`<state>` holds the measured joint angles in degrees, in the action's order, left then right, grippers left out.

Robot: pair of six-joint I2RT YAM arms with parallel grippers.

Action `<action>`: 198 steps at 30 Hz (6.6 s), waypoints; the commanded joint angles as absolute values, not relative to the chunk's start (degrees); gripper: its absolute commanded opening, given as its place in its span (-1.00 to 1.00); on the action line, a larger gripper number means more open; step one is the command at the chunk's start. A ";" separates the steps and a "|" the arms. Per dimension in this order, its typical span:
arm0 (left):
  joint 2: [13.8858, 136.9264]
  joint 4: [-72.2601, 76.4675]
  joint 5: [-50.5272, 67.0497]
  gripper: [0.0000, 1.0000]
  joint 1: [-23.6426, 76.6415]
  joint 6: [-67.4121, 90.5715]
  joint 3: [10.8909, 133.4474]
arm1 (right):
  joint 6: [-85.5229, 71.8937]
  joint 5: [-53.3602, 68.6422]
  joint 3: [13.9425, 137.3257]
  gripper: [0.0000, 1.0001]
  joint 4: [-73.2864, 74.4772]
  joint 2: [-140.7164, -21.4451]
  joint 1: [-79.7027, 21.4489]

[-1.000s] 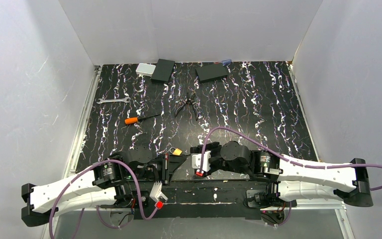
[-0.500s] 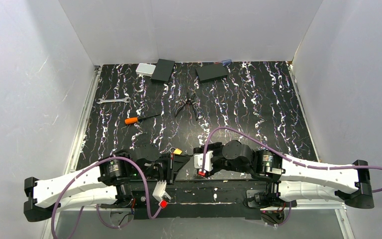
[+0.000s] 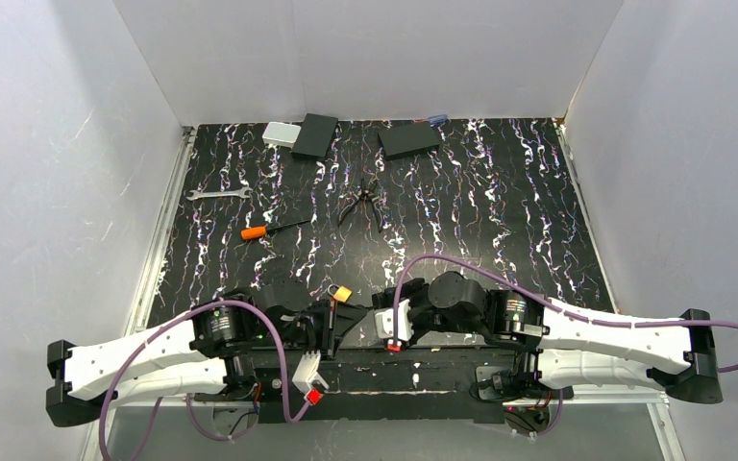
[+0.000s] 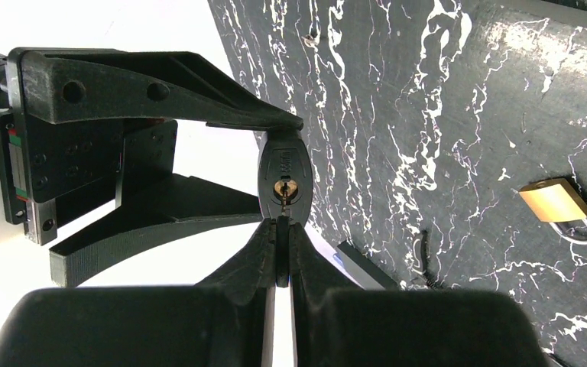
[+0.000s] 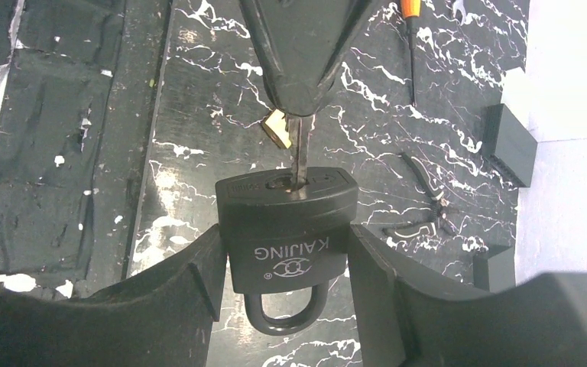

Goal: Unlock with the key

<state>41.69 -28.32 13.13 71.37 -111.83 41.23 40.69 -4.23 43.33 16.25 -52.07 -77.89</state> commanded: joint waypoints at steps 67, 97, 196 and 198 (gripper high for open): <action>33.72 -21.42 11.10 -1.00 73.38 -113.63 37.17 | 35.13 -9.02 37.09 -0.97 -9.23 -45.45 -77.79; 32.89 -21.14 6.96 -1.00 73.43 -114.36 35.77 | 34.40 -6.82 38.76 -0.97 -8.00 -46.75 -77.78; 30.85 -21.11 5.52 -1.00 73.48 -114.34 32.95 | 35.31 -7.16 41.29 -0.97 -8.11 -47.44 -77.78; 30.70 -21.53 6.07 -1.00 73.48 -114.30 33.04 | 35.22 -7.61 41.31 -0.97 -8.41 -47.46 -77.78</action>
